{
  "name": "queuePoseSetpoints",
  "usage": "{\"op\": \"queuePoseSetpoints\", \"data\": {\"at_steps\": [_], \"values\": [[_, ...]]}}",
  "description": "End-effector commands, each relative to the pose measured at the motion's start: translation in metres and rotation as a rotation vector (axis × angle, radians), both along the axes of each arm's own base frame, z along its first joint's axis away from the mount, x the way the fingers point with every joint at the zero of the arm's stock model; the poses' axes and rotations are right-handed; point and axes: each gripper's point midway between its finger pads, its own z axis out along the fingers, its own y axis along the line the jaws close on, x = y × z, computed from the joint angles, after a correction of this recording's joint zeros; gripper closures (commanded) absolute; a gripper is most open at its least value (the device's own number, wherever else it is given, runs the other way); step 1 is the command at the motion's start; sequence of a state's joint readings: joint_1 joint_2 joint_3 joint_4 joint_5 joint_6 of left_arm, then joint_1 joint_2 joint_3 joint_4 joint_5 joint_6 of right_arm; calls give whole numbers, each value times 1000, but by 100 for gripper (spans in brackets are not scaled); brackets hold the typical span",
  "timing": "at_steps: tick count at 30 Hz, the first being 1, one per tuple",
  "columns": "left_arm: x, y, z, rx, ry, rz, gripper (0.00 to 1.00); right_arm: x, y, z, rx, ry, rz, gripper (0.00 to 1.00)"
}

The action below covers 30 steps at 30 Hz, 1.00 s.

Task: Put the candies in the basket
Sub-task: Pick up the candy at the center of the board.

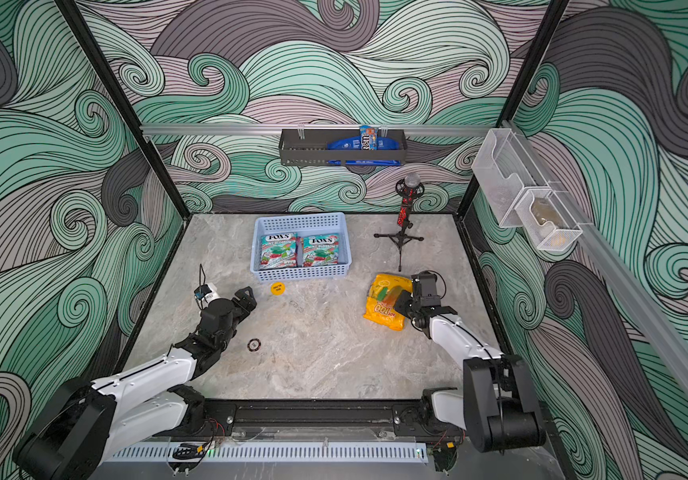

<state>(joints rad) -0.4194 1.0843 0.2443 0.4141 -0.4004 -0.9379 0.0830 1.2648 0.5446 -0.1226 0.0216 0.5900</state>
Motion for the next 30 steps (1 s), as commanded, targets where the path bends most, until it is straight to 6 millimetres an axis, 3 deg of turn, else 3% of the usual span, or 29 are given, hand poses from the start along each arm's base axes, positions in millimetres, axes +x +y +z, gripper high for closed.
{"op": "queuePoseSetpoints", "data": {"at_steps": [1, 6, 10, 16, 20, 24, 30], "values": [[7, -6, 5, -50, 0, -7, 10, 8, 5, 16, 25, -76, 16, 84], [9, -5, -1, -47, 25, 2, 10, 13, 8, 36, 34, -148, 39, 88], [9, -5, -2, -47, 29, 0, 10, 14, 8, 44, 28, -174, 44, 99], [9, -3, 1, -42, 22, 5, 10, 17, 15, 58, 48, -213, 85, 100], [8, 2, 2, -49, 14, 32, 10, 26, 20, 100, 69, -310, 104, 100], [6, 8, -5, -82, 37, 73, 10, 41, 29, 155, 98, -419, 145, 100], [5, 21, -28, -220, 102, 68, 11, 69, 63, 227, 203, -526, 235, 100]]}}
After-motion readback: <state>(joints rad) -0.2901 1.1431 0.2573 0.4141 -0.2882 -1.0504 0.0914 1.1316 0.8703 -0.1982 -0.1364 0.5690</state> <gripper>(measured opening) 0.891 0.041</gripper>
